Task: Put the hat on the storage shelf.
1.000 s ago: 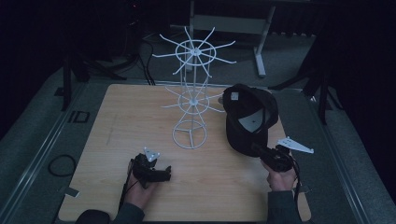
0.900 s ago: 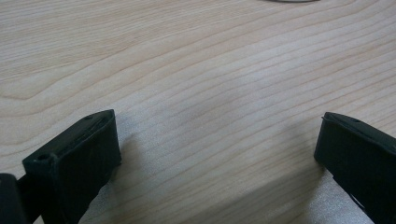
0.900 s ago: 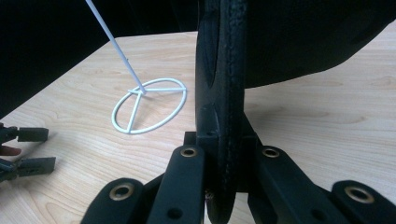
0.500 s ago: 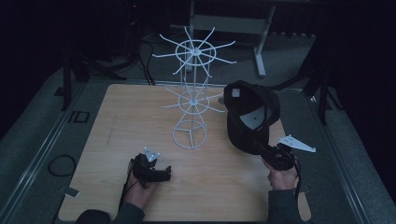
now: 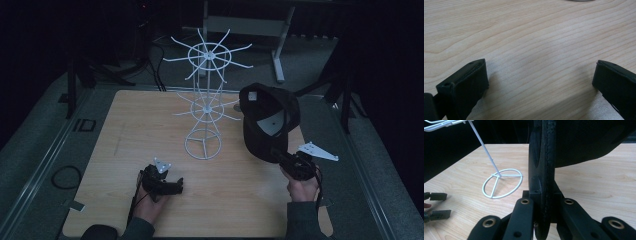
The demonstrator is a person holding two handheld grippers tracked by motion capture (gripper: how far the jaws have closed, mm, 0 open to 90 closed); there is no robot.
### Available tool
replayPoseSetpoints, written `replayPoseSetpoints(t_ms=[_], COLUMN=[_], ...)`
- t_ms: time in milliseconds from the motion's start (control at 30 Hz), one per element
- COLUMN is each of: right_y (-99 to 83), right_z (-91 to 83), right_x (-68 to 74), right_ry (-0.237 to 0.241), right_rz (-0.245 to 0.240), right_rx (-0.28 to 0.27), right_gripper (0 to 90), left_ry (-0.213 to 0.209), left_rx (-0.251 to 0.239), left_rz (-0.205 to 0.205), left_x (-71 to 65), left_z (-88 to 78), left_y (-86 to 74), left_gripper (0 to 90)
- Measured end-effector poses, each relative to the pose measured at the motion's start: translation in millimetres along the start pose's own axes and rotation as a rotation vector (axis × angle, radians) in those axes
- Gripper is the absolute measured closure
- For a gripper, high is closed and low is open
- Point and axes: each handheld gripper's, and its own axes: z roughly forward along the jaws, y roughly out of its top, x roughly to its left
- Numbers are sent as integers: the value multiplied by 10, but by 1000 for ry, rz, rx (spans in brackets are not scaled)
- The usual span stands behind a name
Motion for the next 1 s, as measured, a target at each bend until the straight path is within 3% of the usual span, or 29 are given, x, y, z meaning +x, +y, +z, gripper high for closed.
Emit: replayPoseSetpoints(t_ms=[1000], right_y=[151], right_z=[1], right_x=[79], right_ry=[0], right_rz=[-41], right_rx=[-14], right_gripper=[865], left_ry=[0], left_rx=[2], left_rz=[2], left_x=[1], left_z=[-1], left_y=[0], left_gripper=[1])
